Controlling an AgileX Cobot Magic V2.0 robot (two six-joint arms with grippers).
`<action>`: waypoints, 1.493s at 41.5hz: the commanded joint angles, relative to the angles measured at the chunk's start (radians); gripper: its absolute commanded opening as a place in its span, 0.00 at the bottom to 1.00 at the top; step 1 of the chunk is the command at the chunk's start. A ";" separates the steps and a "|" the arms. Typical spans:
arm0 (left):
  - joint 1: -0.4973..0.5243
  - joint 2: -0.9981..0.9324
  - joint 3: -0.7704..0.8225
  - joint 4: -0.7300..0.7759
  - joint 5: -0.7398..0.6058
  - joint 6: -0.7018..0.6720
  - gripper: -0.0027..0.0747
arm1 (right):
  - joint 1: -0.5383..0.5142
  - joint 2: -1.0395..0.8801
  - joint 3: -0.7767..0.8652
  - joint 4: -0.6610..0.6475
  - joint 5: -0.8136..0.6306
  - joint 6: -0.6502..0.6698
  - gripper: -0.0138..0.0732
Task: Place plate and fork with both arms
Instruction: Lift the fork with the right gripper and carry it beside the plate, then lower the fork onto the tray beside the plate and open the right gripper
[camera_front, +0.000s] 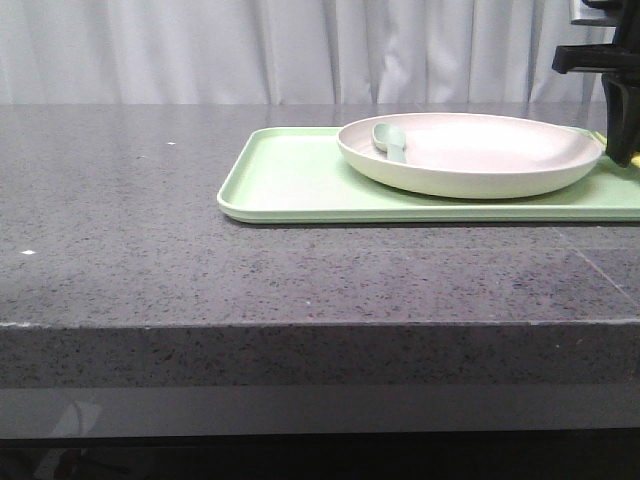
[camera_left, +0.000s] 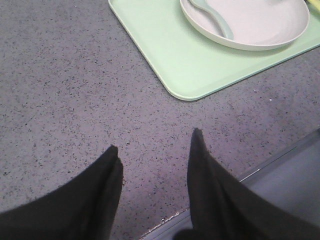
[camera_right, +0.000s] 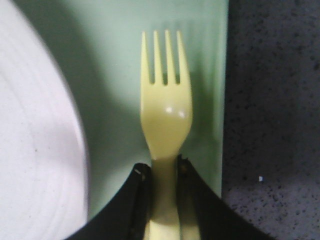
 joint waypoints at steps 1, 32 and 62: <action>0.001 -0.008 -0.025 -0.023 -0.063 0.000 0.44 | -0.004 -0.048 -0.024 0.010 0.064 -0.015 0.25; 0.001 -0.008 -0.025 -0.023 -0.063 0.000 0.44 | -0.004 -0.040 -0.026 0.010 0.060 -0.019 0.54; 0.001 -0.008 -0.025 -0.023 -0.063 0.000 0.44 | 0.028 -0.161 -0.020 0.011 0.103 -0.019 0.58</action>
